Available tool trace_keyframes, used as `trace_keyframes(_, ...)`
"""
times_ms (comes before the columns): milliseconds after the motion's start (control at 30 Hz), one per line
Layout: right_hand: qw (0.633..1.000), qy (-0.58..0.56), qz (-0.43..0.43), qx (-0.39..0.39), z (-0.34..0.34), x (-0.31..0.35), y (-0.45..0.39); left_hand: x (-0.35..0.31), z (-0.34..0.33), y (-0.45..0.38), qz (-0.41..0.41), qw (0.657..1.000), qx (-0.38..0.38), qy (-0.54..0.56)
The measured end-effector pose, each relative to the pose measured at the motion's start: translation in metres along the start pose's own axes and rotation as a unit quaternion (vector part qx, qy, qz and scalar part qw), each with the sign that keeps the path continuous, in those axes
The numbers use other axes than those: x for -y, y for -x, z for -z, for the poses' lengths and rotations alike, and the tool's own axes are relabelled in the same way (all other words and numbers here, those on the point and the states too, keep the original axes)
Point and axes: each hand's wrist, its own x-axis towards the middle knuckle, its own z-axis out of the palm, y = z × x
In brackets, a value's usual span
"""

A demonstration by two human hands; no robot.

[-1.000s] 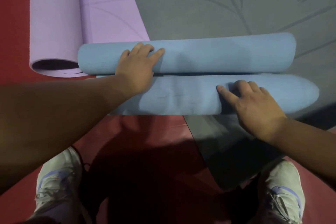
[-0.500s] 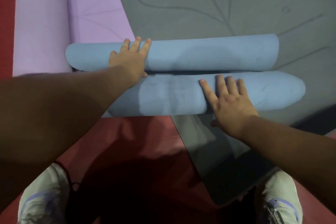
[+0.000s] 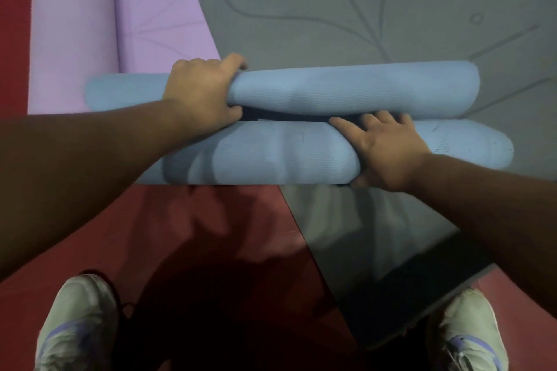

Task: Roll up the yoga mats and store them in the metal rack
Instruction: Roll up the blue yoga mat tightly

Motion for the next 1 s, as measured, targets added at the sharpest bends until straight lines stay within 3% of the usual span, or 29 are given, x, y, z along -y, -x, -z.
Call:
trace_keyframes(100,0.992,-0.113,0.017,0.06,0.006,-0.004,0.011,-0.004,0.024,0.014,-0.045,0.997,0.037,0.049)
trace_keyframes(200,0.977,-0.164,0.043,0.127,-0.004,0.003,0.033,-0.014,0.028,0.027,-0.099,0.99,0.098,0.017)
trace_keyframes(267,0.987,-0.142,0.049,0.058,-0.013,0.007,0.044,-0.016,0.02,0.036,-0.112,0.987,0.119,0.002)
trace_keyframes(400,0.996,-0.01,0.031,-0.088,-0.015,0.01,0.06,-0.004,0.02,0.041,-0.086,0.988,0.101,0.085)
trace_keyframes(500,0.981,-0.064,0.071,-0.168,-0.021,0.012,0.067,-0.004,0.022,0.039,-0.121,0.981,0.131,0.074)
trace_keyframes(600,0.971,-0.034,0.097,-0.217,-0.019,0.016,0.066,-0.003,0.022,0.038,-0.126,0.978,0.144,0.081)
trace_keyframes(767,0.986,-0.005,0.042,-0.161,-0.009,0.02,0.052,0.001,0.021,0.037,-0.121,0.973,0.166,0.102)
trace_keyframes(1000,0.992,0.03,0.036,-0.114,-0.017,0.04,0.074,0.0,0.021,0.028,-0.115,0.976,0.164,0.088)
